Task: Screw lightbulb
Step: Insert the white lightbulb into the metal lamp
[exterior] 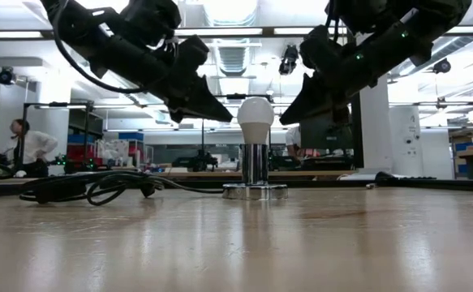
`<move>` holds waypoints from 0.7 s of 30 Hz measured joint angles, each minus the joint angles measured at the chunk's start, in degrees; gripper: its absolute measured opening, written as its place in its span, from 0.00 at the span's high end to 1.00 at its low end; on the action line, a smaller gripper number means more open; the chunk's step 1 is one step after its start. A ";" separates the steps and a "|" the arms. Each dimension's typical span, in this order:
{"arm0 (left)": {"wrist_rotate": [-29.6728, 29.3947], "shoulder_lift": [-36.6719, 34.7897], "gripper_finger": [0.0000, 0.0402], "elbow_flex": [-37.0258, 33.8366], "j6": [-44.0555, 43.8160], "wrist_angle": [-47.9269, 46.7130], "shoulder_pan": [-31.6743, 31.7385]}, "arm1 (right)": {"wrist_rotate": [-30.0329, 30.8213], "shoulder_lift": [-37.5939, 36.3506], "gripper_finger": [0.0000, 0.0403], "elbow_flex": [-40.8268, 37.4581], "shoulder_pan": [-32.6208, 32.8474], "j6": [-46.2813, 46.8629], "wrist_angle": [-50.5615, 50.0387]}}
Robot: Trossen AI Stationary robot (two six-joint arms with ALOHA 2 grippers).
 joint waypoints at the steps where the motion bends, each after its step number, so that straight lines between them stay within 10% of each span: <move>1: 2.06 0.00 1.00 0.00 0.53 0.41 -0.02 | 0.13 0.00 1.00 0.00 -0.25 -0.46 0.43; 21: -3.80 1.11 1.00 -0.02 0.66 5.01 0.04 | -5.89 -0.09 1.00 -0.02 0.73 -2.56 5.32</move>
